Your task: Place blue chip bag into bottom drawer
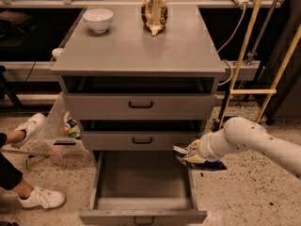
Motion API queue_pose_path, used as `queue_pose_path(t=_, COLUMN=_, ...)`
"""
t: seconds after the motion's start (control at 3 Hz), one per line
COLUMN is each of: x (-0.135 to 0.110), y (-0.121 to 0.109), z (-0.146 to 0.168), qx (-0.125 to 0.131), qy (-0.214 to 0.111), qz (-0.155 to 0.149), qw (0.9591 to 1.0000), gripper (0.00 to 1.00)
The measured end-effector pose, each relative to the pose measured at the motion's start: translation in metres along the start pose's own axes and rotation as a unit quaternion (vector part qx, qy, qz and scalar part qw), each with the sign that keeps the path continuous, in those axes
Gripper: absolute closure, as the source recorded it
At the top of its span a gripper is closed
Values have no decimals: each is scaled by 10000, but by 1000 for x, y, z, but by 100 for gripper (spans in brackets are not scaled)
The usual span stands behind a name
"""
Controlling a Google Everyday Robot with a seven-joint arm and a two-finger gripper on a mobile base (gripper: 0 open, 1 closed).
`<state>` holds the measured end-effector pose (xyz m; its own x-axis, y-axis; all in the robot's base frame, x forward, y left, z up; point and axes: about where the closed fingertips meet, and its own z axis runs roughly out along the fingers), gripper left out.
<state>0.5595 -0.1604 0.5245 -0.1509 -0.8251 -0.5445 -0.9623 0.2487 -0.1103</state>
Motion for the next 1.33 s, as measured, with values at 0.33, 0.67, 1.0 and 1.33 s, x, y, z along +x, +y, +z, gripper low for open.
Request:
queue_pose_path(t=0.33, x=8, y=48, z=78, qx=-271, qy=-154, qz=-74, qw=9995, gripper=100)
queue_pose_path(t=0.67, x=24, y=91, z=192, qx=-522, qy=-223, qz=-1, qw=9984, gripper=100)
queue_pose_path(t=1.0, x=29, y=79, z=299, qx=-374, qy=-204, qz=264, qw=9987, gripper=100)
queue_pose_path(t=1.33, x=20, y=73, z=394, qx=-343, qy=-285, qz=542, qw=9975, gripper=100)
